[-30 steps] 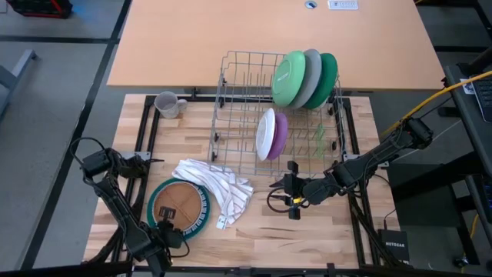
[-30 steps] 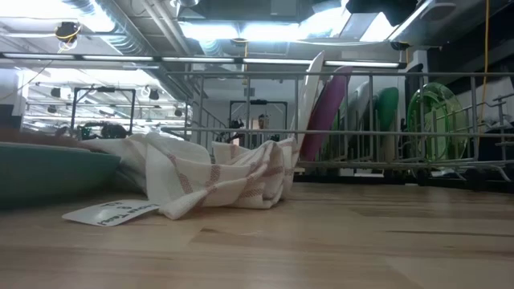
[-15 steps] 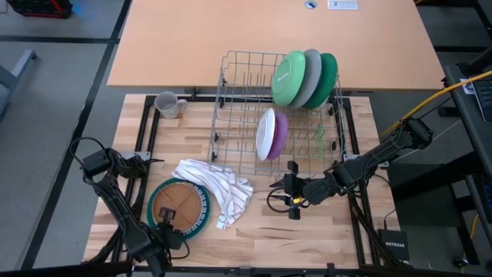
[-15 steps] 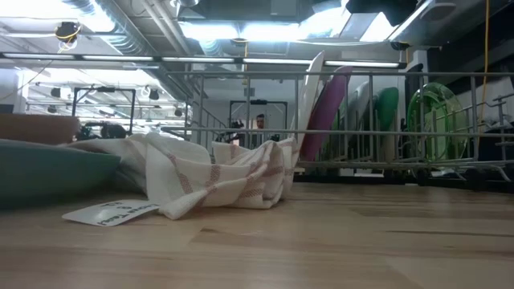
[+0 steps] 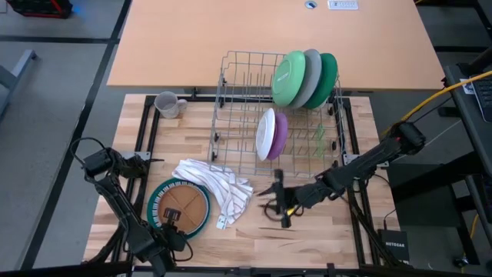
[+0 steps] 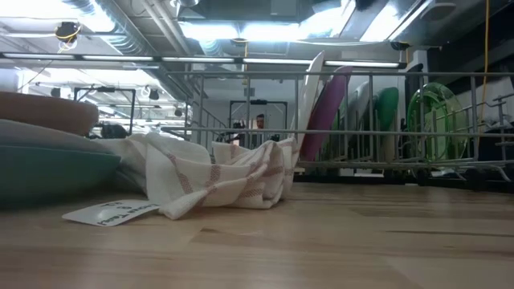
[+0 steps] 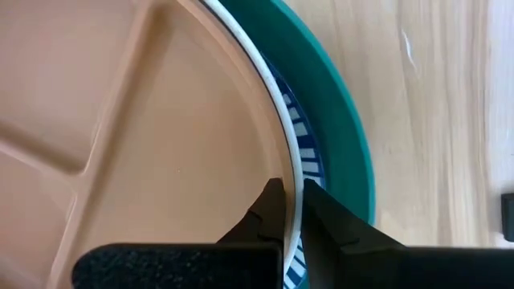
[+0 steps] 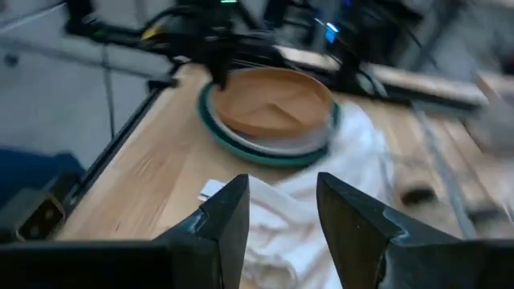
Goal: Sort dishes
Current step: Put the brown plate into the dish rack
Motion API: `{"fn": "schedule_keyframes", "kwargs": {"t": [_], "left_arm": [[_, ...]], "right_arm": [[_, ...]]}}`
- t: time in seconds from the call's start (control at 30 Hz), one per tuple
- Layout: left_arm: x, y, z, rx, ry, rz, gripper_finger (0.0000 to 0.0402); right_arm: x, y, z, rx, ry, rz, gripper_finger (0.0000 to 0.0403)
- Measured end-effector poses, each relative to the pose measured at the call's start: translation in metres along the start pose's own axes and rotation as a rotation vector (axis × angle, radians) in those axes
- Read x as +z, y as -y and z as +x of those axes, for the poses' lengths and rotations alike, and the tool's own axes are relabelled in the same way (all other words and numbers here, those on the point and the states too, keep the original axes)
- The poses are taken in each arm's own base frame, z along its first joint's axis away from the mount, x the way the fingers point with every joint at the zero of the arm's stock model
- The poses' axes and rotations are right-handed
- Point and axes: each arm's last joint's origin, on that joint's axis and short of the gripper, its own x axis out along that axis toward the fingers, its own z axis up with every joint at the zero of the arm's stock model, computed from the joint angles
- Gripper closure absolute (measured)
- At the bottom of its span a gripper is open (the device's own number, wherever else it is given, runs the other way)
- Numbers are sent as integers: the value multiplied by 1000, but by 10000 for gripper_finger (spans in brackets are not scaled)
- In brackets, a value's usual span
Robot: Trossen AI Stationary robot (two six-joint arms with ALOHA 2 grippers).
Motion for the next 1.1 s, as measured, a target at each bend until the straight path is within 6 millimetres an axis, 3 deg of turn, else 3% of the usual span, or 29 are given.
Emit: {"fn": "schedule_keyframes", "kwargs": {"t": [0.3,0.67,0.9,1.1], "left_arm": [[2,-2,1,1,2,9,395],[2,-2,1,-1,6,27,394],[2,-1,1,-2,7,34,390],[2,-1,1,-3,9,49,389]], "right_arm": [[-19,-14,63,-28,5,-493,254],[-7,17,155,-12,-194,-762,254],[-6,14,191,60,-229,-991,254],[-14,10,209,86,-230,-1127,254]]}}
